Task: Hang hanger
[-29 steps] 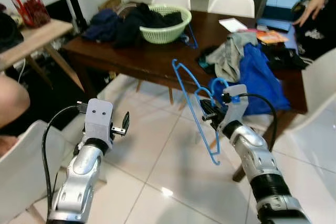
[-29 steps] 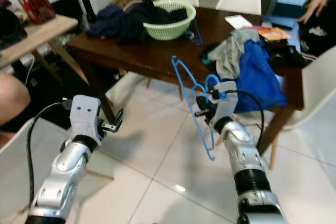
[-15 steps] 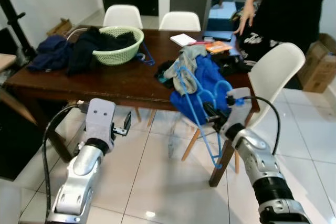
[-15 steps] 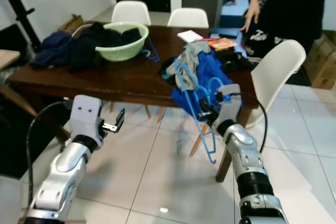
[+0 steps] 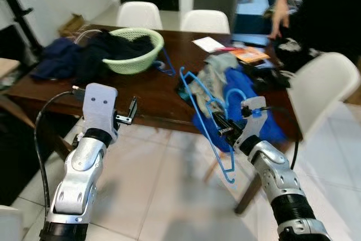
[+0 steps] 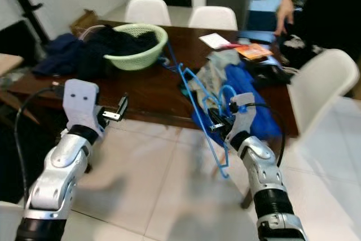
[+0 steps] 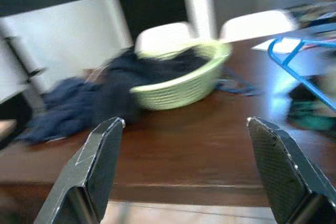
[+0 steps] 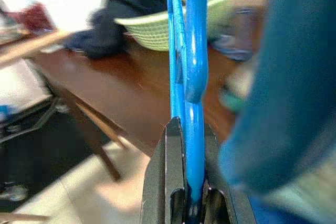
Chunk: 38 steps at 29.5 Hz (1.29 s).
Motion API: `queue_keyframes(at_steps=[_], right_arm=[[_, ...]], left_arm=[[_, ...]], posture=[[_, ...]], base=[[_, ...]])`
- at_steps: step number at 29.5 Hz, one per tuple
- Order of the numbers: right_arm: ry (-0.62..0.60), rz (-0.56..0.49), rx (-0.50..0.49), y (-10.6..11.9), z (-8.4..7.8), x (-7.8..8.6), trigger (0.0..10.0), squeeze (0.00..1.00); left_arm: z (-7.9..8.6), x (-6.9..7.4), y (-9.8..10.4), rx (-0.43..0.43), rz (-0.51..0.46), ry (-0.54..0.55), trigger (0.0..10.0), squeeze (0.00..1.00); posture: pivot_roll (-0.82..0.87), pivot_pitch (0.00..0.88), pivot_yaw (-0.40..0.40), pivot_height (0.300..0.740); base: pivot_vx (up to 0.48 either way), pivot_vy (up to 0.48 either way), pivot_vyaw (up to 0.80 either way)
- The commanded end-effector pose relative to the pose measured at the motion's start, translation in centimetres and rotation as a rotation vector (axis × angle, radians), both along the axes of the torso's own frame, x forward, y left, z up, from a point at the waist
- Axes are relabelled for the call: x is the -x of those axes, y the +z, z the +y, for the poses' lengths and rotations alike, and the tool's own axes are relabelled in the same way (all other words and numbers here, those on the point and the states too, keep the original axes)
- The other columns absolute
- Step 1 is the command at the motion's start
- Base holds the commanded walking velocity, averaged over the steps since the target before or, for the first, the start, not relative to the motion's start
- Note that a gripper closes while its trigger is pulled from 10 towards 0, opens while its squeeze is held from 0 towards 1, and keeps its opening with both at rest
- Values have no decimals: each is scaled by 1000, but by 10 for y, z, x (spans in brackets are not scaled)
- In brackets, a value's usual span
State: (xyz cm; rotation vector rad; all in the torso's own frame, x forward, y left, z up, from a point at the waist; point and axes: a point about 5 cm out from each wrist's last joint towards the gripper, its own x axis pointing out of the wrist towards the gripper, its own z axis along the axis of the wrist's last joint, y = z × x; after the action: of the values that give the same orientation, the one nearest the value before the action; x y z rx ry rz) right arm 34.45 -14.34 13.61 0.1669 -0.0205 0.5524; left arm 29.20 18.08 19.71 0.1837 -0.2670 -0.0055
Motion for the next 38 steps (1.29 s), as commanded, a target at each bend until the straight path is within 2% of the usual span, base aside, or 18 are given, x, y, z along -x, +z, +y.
queue_keyframes(at_steps=[1,7,11,25,29,31,34,36,37,38], right_arm=[[-25,24,-2,-5,-9,2,10000,0],[-13,9,-58,0,-9,2,10000,0],[-37,21,-123,2,-15,1,10000,0],[-46,25,-123,1,-15,0,10000,0],[-43,35,-114,0,-14,-1,10000,0],[-40,40,-112,0,-14,-1,10000,0],[-40,40,-112,0,-14,-1,10000,0],[-44,40,-118,0,-15,-1,10000,0],[-47,38,-116,0,-16,-1,10000,0],[-47,38,-116,0,-16,-1,10000,0]], left_arm=[[-3,0,-1,1,14,-14,10000,0],[-3,-1,7,4,-8,-17,10000,0],[-2,-2,13,5,-23,-19,10000,0],[-2,-5,20,8,-35,-26,10000,0],[-6,-6,16,30,-21,-55,10000,0],[-16,-7,9,63,17,-129,10000,0],[-16,-7,9,63,17,-129,10000,0],[-22,-6,2,69,41,-158,10000,0],[-25,-4,-13,76,88,-156,10000,0],[-25,-4,-13,76,88,-156,10000,0]], posture=[[7,30,4,740],[11,34,9,740],[12,34,12,740],[10,35,16,740],[3,34,19,740],[4,33,19,740],[4,33,19,740],[-2,25,17,740],[-9,19,10,740],[-9,19,10,740]], base=[[341,0,0],[345,0,0],[382,0,0],[453,0,0],[480,0,0],[141,0,-800],[0,0,-800],[0,0,-531],[0,0,0],[0,0,0]])
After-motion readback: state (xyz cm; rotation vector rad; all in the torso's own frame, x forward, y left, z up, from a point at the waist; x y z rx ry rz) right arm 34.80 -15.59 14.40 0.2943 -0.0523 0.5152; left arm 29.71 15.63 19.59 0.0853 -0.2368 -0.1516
